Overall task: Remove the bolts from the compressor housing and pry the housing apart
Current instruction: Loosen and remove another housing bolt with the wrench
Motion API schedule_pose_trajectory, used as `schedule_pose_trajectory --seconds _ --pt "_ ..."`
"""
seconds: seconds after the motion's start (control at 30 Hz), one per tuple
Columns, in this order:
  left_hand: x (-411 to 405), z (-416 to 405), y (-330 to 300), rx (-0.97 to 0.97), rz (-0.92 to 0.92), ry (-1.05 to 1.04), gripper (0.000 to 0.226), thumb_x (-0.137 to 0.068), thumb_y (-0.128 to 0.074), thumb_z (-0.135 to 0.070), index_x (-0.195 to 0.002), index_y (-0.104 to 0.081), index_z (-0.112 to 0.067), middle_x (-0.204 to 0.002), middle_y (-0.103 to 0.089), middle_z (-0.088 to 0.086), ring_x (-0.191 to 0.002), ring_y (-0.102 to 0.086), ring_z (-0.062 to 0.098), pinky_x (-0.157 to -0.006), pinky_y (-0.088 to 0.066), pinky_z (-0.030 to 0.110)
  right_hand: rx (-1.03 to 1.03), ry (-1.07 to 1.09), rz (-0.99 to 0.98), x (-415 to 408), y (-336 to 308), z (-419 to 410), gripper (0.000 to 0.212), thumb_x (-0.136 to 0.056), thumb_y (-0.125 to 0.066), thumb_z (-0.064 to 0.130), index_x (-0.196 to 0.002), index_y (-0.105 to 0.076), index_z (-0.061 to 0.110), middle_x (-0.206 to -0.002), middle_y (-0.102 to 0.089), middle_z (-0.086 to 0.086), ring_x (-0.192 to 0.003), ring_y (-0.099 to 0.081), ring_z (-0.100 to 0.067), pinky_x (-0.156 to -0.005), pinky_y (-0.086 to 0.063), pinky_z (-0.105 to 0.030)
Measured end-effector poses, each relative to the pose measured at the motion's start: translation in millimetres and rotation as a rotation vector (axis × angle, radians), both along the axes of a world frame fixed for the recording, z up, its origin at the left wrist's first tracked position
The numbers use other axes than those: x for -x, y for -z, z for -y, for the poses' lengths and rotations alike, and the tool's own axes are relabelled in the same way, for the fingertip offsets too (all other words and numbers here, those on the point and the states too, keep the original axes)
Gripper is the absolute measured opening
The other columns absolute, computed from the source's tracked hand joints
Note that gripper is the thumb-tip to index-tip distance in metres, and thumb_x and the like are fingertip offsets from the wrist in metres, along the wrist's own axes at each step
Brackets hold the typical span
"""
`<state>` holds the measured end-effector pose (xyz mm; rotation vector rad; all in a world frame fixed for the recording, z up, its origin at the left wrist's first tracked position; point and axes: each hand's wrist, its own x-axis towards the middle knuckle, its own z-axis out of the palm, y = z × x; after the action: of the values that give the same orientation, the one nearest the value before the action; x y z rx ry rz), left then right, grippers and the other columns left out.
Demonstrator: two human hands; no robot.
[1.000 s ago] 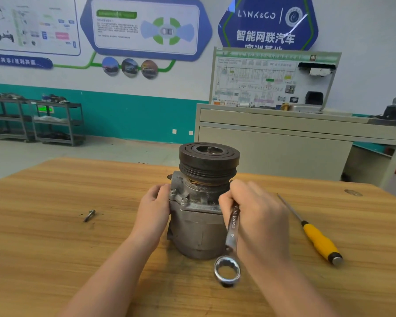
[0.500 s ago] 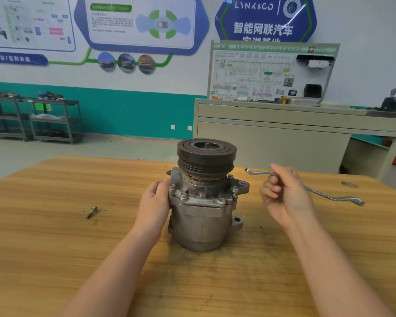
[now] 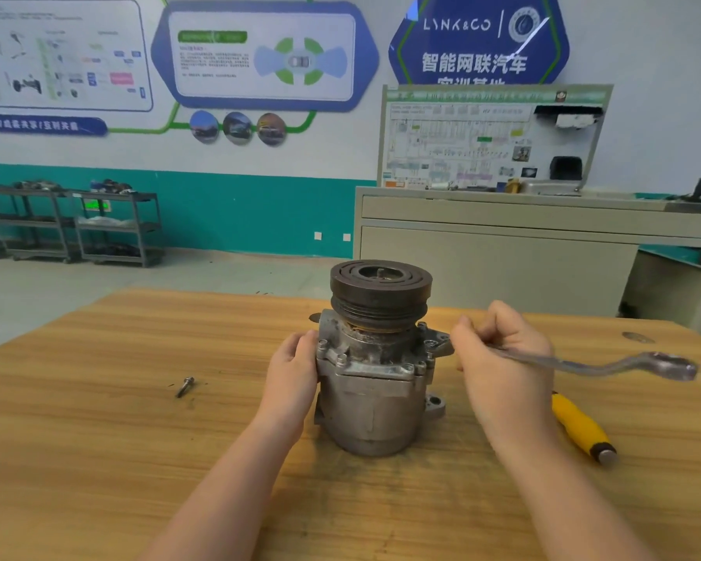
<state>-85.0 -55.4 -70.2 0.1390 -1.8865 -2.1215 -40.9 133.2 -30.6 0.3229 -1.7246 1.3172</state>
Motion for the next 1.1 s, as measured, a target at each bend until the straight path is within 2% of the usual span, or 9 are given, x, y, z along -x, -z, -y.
schedule_pose_trajectory --seconds 0.13,0.2,0.3,0.37,0.47,0.6,0.83,0.97,1.1 --pt "1 1 1 -0.004 0.003 0.006 0.027 -0.102 -0.044 -0.024 -0.098 -0.070 -0.017 -0.098 -0.074 0.004 -0.099 -0.066 0.021 -0.089 -0.055 0.040 -0.436 0.173 -0.306 -14 4 23 0.042 -0.078 -0.055 0.000 -0.060 -0.027 0.025 -0.050 -0.020 0.013 -0.050 -0.029 -0.009 -0.045 -0.027 -0.010" --pt "1 2 1 -0.023 0.016 0.016 0.027 -0.101 -0.046 -0.024 -0.099 -0.070 -0.014 -0.098 -0.074 0.007 -0.094 -0.067 0.019 -0.083 -0.055 0.035 -0.432 0.150 -0.276 -13 4 20 0.040 -0.077 -0.052 0.005 -0.059 -0.024 0.025 -0.049 -0.017 0.011 -0.049 -0.027 -0.009 -0.044 -0.025 -0.011" --pt "2 1 3 -0.033 0.025 0.030 0.027 -0.100 -0.046 -0.025 -0.098 -0.071 -0.014 -0.092 -0.075 0.002 -0.089 -0.067 0.016 -0.079 -0.053 0.033 -0.027 -0.098 -0.012 3 1 -3 0.029 -0.072 -0.055 0.012 -0.053 -0.033 0.018 -0.047 -0.029 0.008 -0.046 -0.029 -0.004 -0.044 -0.023 -0.014" --pt "2 1 2 -0.039 0.023 0.028 0.027 -0.100 -0.046 -0.024 -0.098 -0.071 -0.013 -0.093 -0.075 0.003 -0.089 -0.067 0.017 -0.080 -0.053 0.034 0.220 -0.319 0.106 16 -3 -19 0.039 -0.074 -0.055 0.000 -0.047 -0.038 0.021 -0.043 -0.034 0.010 -0.042 -0.031 -0.006 -0.043 -0.028 -0.017" --pt "0 1 1 -0.056 0.020 0.032 0.027 -0.099 -0.046 -0.022 -0.100 -0.071 -0.011 -0.096 -0.074 0.006 -0.090 -0.066 0.017 -0.077 -0.051 0.032 0.618 -0.682 0.306 31 -2 -25 0.054 -0.091 -0.048 -0.005 -0.045 -0.039 0.022 -0.039 -0.035 0.003 -0.031 -0.030 -0.008 -0.037 -0.020 -0.016" --pt "-2 0 -1 -0.081 0.034 0.049 0.027 -0.100 -0.046 -0.023 -0.098 -0.071 -0.013 -0.096 -0.075 0.005 -0.092 -0.066 0.018 -0.077 -0.050 0.032 0.974 -0.609 0.227 34 6 -23 0.042 -0.095 -0.054 0.008 -0.058 -0.042 0.021 -0.045 -0.038 0.000 -0.035 -0.030 -0.009 -0.036 -0.023 -0.019" --pt "-2 0 -2 -0.088 0.045 0.052 0.028 -0.100 -0.046 -0.024 -0.100 -0.071 -0.010 -0.100 -0.075 0.008 -0.095 -0.066 0.020 -0.080 -0.051 0.032 0.428 -0.226 0.112 22 4 -20 0.045 -0.081 -0.053 -0.001 -0.044 -0.041 0.022 -0.042 -0.038 0.003 -0.044 -0.036 -0.016 -0.046 -0.030 -0.025" --pt "-2 0 -1 -0.093 0.050 0.052 0.028 -0.100 -0.047 -0.026 -0.100 -0.071 -0.012 -0.097 -0.075 0.006 -0.095 -0.067 0.018 -0.081 -0.052 0.033 0.112 -0.078 -0.062 14 7 -16 0.040 -0.085 -0.058 0.004 -0.054 -0.034 0.014 -0.050 -0.038 -0.011 -0.045 -0.036 -0.006 -0.046 -0.033 -0.013" --pt "-2 1 -1 -0.096 0.042 0.057 0.027 -0.100 -0.048 -0.024 -0.094 -0.071 -0.011 -0.091 -0.076 0.004 -0.089 -0.066 0.016 -0.078 -0.052 0.032 -0.113 -0.071 -0.175 9 7 -15 0.043 -0.083 -0.057 0.007 -0.056 -0.029 0.024 -0.053 -0.031 0.009 -0.048 -0.032 -0.002 -0.049 -0.026 -0.007"
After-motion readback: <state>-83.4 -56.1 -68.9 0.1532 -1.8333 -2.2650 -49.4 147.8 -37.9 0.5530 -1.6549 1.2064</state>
